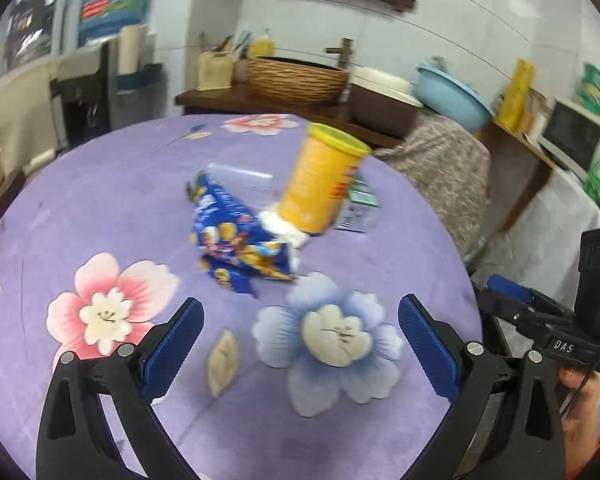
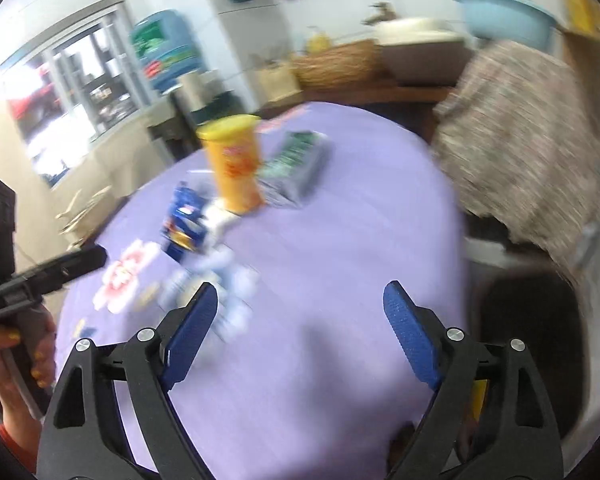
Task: Collect trash
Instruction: 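Grasp the blue chip bag with the left tool while the right tool grasps the yellow canister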
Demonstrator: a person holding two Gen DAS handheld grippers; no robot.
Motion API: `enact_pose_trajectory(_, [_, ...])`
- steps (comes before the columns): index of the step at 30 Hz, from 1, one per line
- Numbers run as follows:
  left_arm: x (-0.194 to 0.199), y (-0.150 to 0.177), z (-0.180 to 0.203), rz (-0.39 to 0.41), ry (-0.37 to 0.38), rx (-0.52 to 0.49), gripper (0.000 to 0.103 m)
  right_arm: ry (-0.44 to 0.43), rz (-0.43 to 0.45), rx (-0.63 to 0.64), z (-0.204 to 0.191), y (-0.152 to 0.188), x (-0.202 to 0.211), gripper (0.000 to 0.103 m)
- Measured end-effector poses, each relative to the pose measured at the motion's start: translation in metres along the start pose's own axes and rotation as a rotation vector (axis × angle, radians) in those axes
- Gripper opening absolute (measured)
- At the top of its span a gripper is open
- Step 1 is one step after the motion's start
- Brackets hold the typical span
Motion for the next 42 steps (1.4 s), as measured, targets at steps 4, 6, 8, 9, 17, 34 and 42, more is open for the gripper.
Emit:
enact_pose_trajectory(4, [-0.017,-0.015,-0.030,-0.016,-0.060,0.053,0.097,-0.022,-0.014,0.085,-0.040,-0.051,-0.036,0.086])
enact_pose_trajectory(6, [-0.026,-0.020,-0.044,-0.020,-0.066,0.088,0.097,-0.006,-0.008,0.118,-0.056,-0.076,-0.057,0.086])
enact_pose_trajectory(8, [-0.037,-0.025,-0.059,-0.022,-0.082,0.132,0.097,-0.011,-0.006,0.112,-0.065,-0.096,-0.074,0.086])
enact_pose_trajectory(9, [-0.042,-0.029,-0.065,-0.027,-0.080,0.149,0.097,-0.019,-0.003,0.107,-0.069,-0.105,-0.081,0.086])
enact_pose_trajectory(17, [-0.065,-0.034,-0.082,-0.062,-0.067,0.215,0.097,0.044,0.019,0.046,-0.076,-0.141,-0.137,0.086])
enact_pose_trajectory(34, [-0.082,-0.058,-0.093,-0.050,-0.095,0.248,0.097,0.010,0.049,0.056,-0.081,-0.140,-0.121,0.067])
enact_pose_trajectory(42, [-0.114,-0.069,-0.090,-0.120,-0.135,0.230,0.090,0.009,0.068,0.122,-0.085,-0.115,-0.073,0.067])
Point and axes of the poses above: each gripper's, at about its wrist camera, not at the fingertips, and x roughly against the way its jaws point, z to its right, y to its underside, the point moved 3 cm from there along -x, roughly the way its jaws point, and after that the axes turned 7 degrees about -z, right-handed, at the moved point
